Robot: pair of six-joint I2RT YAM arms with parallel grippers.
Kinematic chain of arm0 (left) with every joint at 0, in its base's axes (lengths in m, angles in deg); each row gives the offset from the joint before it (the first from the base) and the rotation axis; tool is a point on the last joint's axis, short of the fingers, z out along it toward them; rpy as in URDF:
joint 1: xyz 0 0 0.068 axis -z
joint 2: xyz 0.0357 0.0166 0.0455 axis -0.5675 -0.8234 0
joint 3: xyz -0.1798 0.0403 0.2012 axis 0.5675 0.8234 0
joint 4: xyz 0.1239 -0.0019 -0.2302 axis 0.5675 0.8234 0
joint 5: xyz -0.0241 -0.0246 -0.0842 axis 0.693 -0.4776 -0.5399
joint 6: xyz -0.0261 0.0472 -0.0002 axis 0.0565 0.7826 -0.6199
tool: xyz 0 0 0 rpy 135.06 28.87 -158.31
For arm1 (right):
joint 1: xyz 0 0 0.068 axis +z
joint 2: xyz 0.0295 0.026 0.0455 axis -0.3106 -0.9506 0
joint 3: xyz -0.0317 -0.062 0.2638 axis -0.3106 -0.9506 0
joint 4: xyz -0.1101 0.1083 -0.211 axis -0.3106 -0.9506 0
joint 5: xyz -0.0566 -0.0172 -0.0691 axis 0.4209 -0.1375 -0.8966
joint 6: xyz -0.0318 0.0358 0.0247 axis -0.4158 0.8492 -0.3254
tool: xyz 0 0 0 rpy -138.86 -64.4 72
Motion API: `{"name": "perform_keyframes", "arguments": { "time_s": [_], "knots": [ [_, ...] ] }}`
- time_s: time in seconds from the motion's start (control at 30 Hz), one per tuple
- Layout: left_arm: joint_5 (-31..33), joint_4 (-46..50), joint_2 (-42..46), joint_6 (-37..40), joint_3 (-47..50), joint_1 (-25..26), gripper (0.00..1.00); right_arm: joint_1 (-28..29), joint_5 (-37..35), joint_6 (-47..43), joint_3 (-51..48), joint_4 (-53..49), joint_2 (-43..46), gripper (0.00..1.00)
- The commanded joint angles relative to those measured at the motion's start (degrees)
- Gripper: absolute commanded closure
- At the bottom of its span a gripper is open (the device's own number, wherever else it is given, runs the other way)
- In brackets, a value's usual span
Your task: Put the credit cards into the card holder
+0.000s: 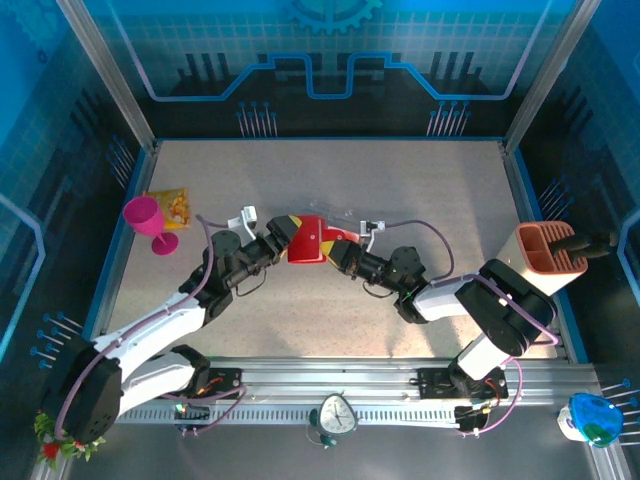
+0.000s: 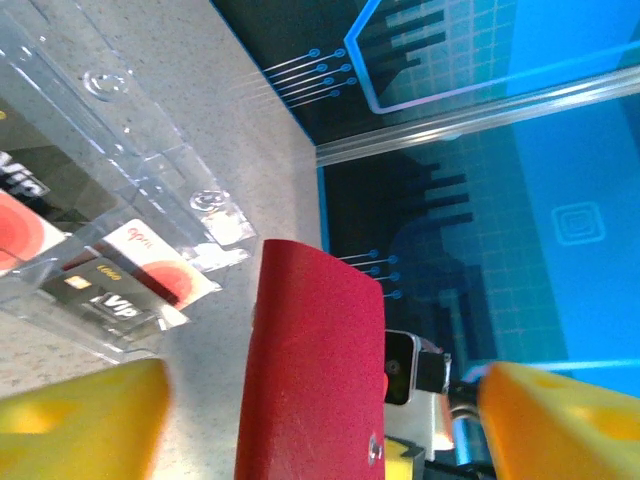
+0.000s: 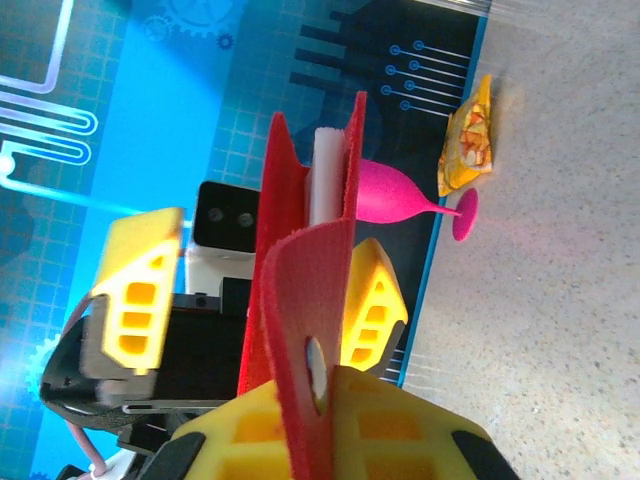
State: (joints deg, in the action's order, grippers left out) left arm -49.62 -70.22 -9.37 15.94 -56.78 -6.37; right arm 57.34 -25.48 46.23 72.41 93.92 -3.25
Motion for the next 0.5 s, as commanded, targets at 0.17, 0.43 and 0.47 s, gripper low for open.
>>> {"name": "perform_keyframes", "arguments": {
  "time_s": [0.17,0.43,0.47],
  "knots": [
    [3.51,27.76,7.05,17.07,-8.43,0.17,0.01,-1.36,0.81,-4.8,-3.8,-3.84,3.96,1.0],
    [8.92,49.98,-4.8,31.36,-26.45,5.26,0.01,-0.62,-0.26,-8.36,-5.09,-12.56,7.99,1.0],
    [10.78,51.84,-7.04,32.78,-28.72,6.91,0.01,-0.32,-0.7,-9.05,-5.05,-14.15,8.65,1.0]
  ]
}}
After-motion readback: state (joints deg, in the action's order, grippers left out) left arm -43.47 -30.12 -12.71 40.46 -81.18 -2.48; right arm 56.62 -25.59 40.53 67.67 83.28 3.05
